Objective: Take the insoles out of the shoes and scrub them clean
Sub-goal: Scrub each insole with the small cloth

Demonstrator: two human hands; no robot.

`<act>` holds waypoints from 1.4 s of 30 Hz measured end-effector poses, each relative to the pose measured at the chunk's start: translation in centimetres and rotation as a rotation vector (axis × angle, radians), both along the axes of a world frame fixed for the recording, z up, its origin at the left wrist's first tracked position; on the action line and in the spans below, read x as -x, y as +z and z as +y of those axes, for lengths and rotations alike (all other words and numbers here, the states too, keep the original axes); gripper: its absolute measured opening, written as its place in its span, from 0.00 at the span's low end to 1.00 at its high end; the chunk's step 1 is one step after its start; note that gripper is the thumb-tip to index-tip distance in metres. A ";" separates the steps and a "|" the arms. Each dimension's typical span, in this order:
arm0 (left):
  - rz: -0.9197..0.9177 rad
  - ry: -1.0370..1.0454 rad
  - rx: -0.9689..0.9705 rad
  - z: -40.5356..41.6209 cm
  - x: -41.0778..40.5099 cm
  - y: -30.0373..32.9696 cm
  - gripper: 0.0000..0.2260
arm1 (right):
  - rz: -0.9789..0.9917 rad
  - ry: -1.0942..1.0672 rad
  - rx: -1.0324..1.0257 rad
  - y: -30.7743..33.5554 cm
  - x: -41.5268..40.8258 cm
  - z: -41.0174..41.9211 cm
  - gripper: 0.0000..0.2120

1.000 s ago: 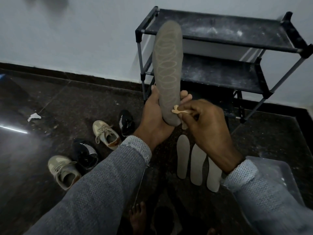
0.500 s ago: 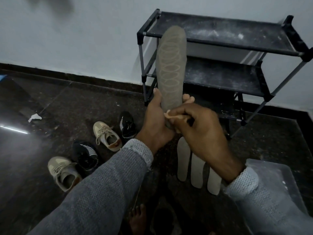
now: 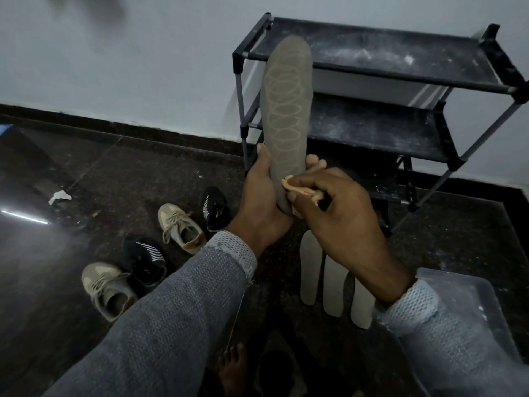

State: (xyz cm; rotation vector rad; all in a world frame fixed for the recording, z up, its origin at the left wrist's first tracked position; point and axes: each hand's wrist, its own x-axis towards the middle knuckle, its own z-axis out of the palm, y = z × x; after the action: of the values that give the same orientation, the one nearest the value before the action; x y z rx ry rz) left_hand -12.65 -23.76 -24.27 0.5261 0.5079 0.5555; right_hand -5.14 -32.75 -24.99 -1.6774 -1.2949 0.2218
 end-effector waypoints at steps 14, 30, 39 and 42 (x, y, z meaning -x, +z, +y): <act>0.079 0.021 -0.036 -0.1 -0.1 -0.1 0.33 | -0.068 0.038 -0.045 -0.2 0.6 0.0 0.06; 0.079 0.012 0.023 -0.7 -0.3 -0.8 0.34 | -0.031 0.021 -0.009 0.0 0.9 -0.2 0.08; 0.098 0.013 0.010 -1.1 -0.6 -0.9 0.29 | -0.055 -0.064 0.019 0.3 -0.4 0.3 0.07; 0.119 0.014 0.051 -0.7 -0.2 -0.8 0.33 | 0.122 0.070 0.065 0.5 0.7 -0.2 0.07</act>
State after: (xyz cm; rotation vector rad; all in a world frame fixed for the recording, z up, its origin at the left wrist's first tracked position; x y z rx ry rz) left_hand -12.45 -24.49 -25.08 0.5092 0.6374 0.5252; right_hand -5.79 -32.96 -24.45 -1.6476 -1.2672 0.4056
